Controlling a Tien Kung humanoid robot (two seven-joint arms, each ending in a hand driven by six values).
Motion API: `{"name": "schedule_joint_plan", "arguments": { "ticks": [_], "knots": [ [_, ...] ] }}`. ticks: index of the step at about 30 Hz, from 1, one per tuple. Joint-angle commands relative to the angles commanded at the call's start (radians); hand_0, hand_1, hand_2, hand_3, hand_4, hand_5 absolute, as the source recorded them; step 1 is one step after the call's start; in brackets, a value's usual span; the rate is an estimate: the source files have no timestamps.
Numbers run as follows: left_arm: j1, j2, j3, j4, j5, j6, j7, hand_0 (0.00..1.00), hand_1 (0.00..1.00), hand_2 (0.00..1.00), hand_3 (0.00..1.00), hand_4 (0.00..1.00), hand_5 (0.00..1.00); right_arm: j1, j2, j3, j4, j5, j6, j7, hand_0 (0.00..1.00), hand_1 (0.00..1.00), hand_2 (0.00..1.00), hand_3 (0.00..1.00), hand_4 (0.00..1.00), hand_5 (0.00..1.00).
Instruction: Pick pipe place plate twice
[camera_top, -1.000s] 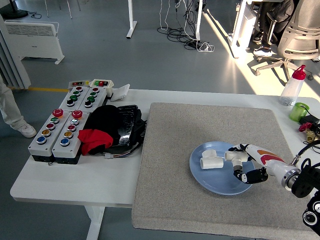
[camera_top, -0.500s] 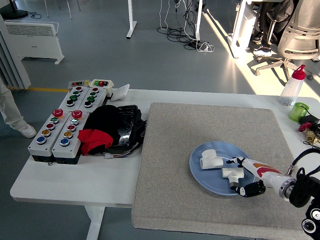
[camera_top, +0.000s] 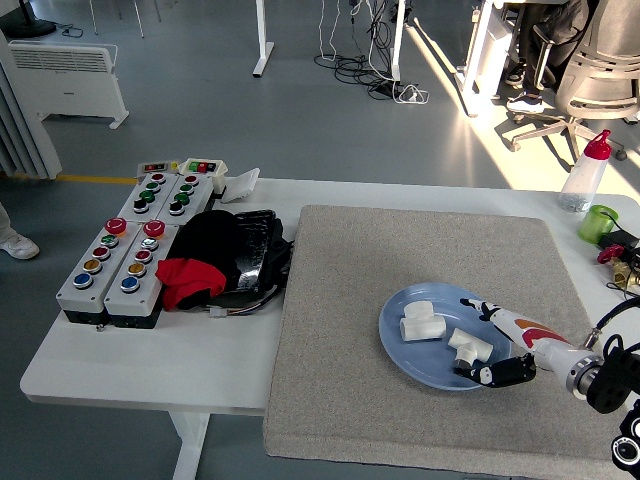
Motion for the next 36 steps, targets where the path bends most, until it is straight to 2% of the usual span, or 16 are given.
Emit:
{"name": "schedule_joint_plan", "arguments": {
  "ticks": [2, 6, 7, 12, 13, 15, 18, 19, 24, 25, 30, 31, 36],
  "knots": [
    [-0.001, 0.000, 0.001, 0.001, -0.002, 0.001, -0.001, 0.584, 0.577, 0.584, 0.486, 0.409, 0.998, -0.007, 0.004, 0.029, 0.002, 0.035, -0.006, 0.010, 0.998, 0.907, 0.998, 0.998, 0.893, 0.420],
    [-0.005, 0.000, 0.004, 0.002, -0.007, 0.002, -0.005, 0.584, 0.577, 0.584, 0.486, 0.409, 0.998, -0.027, 0.020, 0.103, 0.014, 0.102, -0.058, 0.060, 0.998, 0.907, 0.998, 0.998, 0.893, 0.420],
    [-0.006, 0.000, 0.004, 0.002, -0.008, 0.003, -0.006, 0.583, 0.577, 0.584, 0.486, 0.408, 0.998, -0.033, 0.026, 0.123, 0.018, 0.131, -0.085, 0.074, 0.965, 0.881, 0.994, 0.943, 0.818, 0.380],
    [-0.008, 0.000, 0.005, 0.003, -0.010, 0.004, -0.008, 0.583, 0.577, 0.584, 0.486, 0.408, 0.998, -0.070, 0.051, 0.182, 0.020, 0.288, -0.225, 0.110, 0.965, 0.881, 0.994, 0.943, 0.818, 0.380],
    [-0.009, 0.000, 0.005, 0.003, -0.010, 0.004, -0.008, 0.584, 0.577, 0.583, 0.486, 0.409, 0.998, -0.074, 0.053, 0.189, 0.019, 0.333, -0.244, 0.114, 0.893, 0.835, 0.956, 0.883, 0.633, 0.352],
    [-0.010, 0.000, 0.004, 0.004, -0.010, 0.004, -0.008, 0.584, 0.577, 0.583, 0.486, 0.409, 0.998, -0.107, 0.068, 0.229, 0.021, 0.416, -0.288, 0.148, 0.893, 0.835, 0.956, 0.883, 0.633, 0.352],
    [-0.011, 0.000, 0.003, 0.004, -0.008, 0.003, -0.008, 0.584, 0.577, 0.583, 0.486, 0.409, 0.998, -0.136, 0.081, 0.274, 0.024, 0.540, -0.316, 0.172, 0.893, 0.835, 0.956, 0.883, 0.633, 0.352],
    [-0.011, 0.000, 0.002, 0.004, -0.007, 0.003, -0.008, 0.584, 0.577, 0.584, 0.486, 0.408, 0.998, -0.149, 0.088, 0.297, 0.025, 0.579, -0.328, 0.175, 0.861, 0.820, 0.907, 0.839, 0.598, 0.421],
    [-0.011, 0.000, -0.003, 0.003, 0.002, 0.000, -0.006, 0.584, 0.577, 0.584, 0.486, 0.408, 0.998, -0.207, 0.122, 0.429, 0.017, 0.793, -0.376, 0.160, 0.861, 0.820, 0.907, 0.839, 0.598, 0.421],
    [-0.010, 0.000, -0.003, 0.003, 0.003, 0.000, -0.006, 0.584, 0.577, 0.584, 0.485, 0.409, 0.998, -0.221, 0.128, 0.456, 0.016, 0.832, -0.389, 0.165, 0.820, 0.777, 0.857, 0.790, 0.574, 0.486],
    [-0.011, 0.000, -0.008, 0.003, 0.010, -0.002, -0.006, 0.584, 0.577, 0.584, 0.485, 0.409, 0.998, -0.293, 0.156, 0.557, 0.021, 1.042, -0.424, 0.195, 0.820, 0.777, 0.857, 0.790, 0.574, 0.486],
    [-0.011, 0.000, -0.009, 0.003, 0.012, -0.002, -0.006, 0.584, 0.576, 0.583, 0.485, 0.408, 0.998, -0.307, 0.161, 0.575, 0.022, 1.088, -0.429, 0.200, 0.797, 0.754, 0.814, 0.763, 0.557, 0.518],
    [-0.012, 0.000, -0.011, 0.003, 0.015, -0.003, -0.006, 0.584, 0.576, 0.583, 0.485, 0.408, 0.998, -0.366, 0.174, 0.640, 0.020, 1.279, -0.448, 0.211, 0.797, 0.754, 0.814, 0.763, 0.557, 0.518]
  ]
}}
